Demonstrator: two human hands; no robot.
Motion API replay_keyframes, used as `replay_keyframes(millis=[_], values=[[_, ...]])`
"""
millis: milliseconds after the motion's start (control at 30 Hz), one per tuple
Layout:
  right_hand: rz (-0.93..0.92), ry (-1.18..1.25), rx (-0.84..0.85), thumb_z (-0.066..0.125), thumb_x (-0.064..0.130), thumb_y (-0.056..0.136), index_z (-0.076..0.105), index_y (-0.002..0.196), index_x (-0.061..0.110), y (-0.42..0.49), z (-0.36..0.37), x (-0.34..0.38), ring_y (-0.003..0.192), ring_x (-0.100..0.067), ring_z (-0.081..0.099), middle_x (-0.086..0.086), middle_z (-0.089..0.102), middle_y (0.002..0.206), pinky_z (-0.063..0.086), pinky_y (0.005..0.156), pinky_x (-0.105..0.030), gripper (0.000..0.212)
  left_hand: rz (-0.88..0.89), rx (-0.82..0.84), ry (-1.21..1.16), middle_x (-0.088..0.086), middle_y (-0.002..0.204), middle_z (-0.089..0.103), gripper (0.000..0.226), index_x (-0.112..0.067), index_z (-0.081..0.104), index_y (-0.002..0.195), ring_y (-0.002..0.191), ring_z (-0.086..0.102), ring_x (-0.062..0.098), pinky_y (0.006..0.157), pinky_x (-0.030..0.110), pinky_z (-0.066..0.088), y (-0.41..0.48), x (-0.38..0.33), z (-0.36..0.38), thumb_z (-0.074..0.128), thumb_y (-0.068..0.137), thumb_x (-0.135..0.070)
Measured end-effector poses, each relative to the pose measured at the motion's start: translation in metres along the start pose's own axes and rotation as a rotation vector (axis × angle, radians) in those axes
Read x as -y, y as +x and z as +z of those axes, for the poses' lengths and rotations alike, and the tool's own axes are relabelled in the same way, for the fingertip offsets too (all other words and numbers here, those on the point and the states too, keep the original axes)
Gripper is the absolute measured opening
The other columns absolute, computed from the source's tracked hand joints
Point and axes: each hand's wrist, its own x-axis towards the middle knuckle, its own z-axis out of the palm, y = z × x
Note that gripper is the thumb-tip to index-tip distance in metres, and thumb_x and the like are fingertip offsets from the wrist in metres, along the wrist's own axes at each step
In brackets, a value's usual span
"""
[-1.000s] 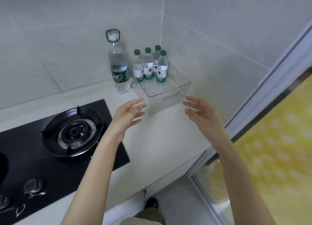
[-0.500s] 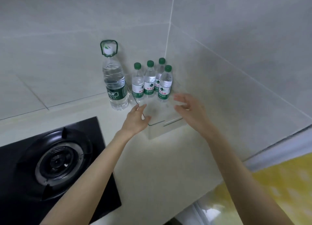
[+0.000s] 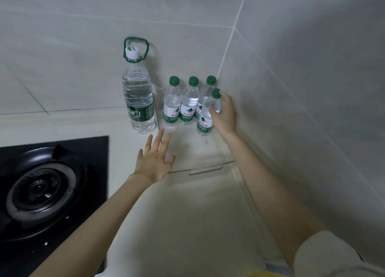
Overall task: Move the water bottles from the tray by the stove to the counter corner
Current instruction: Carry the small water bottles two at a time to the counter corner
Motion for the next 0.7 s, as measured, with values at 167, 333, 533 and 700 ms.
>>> replay_keyframes(millis=[167, 333, 533, 700], values=[[0.005, -0.012, -0.068, 0.062, 0.006, 0.084, 0.053, 0.131, 0.012, 0.036, 0.022, -0.004, 0.116, -0.02, 0.055, -0.004, 0.06, 0.128, 0.031, 0.084, -0.011, 0.049, -0.022, -0.058, 0.028, -0.013, 0.16, -0.017, 0.065, -0.039, -0.01, 0.151, 0.15, -0.003, 0.022, 0.117, 0.048, 0.021, -0.002, -0.001, 0.003, 0.029, 0.1, -0.046], [-0.179, -0.135, -0.137, 0.065, 0.02, 0.087, 0.062, 0.112, 0.009, 0.049, 0.03, -0.019, 0.098, -0.029, 0.063, -0.007, 0.068, 0.107, 0.04, 0.08, -0.028, 0.027, -0.045, -0.094, 0.037, -0.014, 0.16, -0.015, 0.065, -0.038, -0.007, 0.152, 0.15, 0.004, 0.021, 0.116, 0.047, 0.024, -0.003, -0.003, 0.005, 0.031, 0.099, -0.045], [-0.29, -0.167, -0.095, 0.069, 0.03, 0.086, 0.063, 0.106, 0.014, 0.052, 0.03, -0.028, 0.092, -0.022, 0.063, 0.0, 0.07, 0.102, 0.04, 0.076, -0.028, 0.026, -0.061, -0.115, 0.024, -0.014, 0.161, -0.011, 0.066, -0.036, -0.003, 0.153, 0.149, 0.009, 0.022, 0.114, 0.048, 0.027, -0.003, -0.005, 0.006, 0.033, 0.098, -0.043], [-0.279, -0.059, -0.014, 0.078, 0.027, 0.078, 0.064, 0.098, 0.017, 0.042, 0.025, -0.019, 0.083, -0.01, 0.058, 0.009, 0.066, 0.092, 0.041, 0.071, -0.015, 0.026, -0.086, -0.072, 0.044, -0.015, 0.16, -0.015, 0.067, -0.034, -0.006, 0.153, 0.149, 0.008, 0.023, 0.114, 0.05, 0.024, -0.006, -0.006, 0.003, 0.032, 0.098, -0.044]])
